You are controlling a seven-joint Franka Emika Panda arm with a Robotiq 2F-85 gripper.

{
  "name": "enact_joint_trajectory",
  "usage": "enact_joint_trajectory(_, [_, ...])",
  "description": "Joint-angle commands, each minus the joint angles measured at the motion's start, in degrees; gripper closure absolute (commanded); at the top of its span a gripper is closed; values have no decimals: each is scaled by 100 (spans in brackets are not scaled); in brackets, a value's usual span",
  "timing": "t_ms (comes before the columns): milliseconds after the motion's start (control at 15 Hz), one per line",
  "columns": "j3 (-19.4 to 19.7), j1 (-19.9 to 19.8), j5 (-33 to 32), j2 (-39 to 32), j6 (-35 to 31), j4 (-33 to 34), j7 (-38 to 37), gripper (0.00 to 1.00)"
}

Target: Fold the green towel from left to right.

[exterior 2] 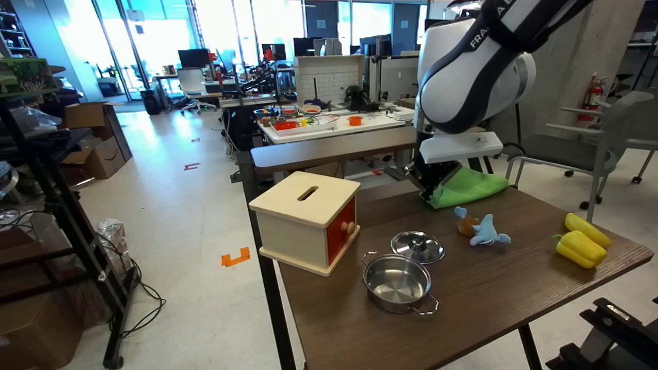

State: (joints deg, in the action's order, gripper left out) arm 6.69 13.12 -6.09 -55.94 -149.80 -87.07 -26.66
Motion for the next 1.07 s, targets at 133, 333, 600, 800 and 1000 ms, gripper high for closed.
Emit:
enact_joint_trajectory(133, [-296,146,139,1057,90,-1304,396,99])
enact_joint_trajectory(333, [-444,134,178,1638,149,-1921,485,99])
enact_joint_trajectory(600, [-472,-64,226,2325,96,-2493,728,99])
enact_joint_trajectory(800, [-468,-417,268,2652,294,-2656,1104,99])
enact_joint_trajectory(1000, [-425,-812,340,2574,502,-2500,1407,99])
